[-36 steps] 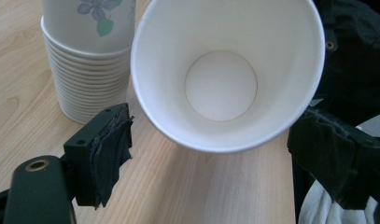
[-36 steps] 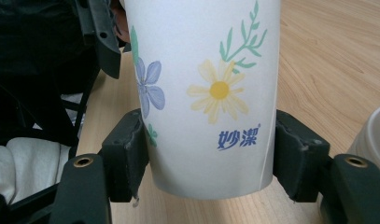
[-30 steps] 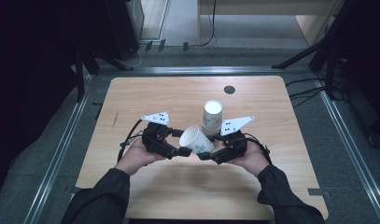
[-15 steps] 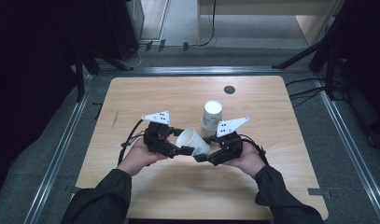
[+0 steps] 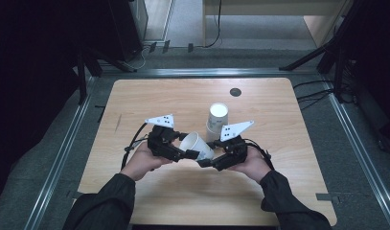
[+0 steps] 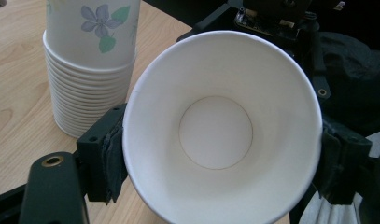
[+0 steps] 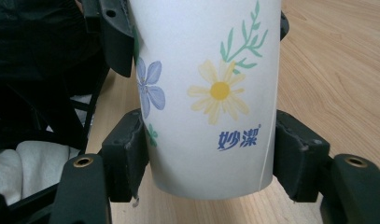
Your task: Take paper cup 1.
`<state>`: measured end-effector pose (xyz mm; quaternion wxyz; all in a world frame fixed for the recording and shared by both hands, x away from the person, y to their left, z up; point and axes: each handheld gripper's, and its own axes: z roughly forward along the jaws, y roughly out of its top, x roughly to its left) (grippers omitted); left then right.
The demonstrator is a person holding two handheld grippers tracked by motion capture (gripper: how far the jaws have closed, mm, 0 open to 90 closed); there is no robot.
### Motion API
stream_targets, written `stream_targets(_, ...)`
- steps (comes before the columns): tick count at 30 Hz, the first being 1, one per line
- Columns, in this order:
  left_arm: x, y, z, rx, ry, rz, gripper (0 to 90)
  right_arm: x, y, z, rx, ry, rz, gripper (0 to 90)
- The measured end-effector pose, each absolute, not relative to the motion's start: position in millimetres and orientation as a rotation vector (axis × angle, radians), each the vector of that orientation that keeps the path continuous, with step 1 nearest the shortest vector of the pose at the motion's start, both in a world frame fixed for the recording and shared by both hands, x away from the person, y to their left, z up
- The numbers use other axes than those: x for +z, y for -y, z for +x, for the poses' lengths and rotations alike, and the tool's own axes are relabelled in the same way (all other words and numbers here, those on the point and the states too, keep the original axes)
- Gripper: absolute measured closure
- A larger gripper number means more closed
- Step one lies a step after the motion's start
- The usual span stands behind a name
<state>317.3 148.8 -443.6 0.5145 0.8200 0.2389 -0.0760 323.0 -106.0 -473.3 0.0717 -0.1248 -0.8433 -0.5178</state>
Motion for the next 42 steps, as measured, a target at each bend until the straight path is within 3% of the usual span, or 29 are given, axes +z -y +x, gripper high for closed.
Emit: stream_targets(42, -437, -159, 316, -0.136, -0.576, 1.949, 21.7, -474, 107, 324, -1.532, 2.528, -0.401, 29.5)
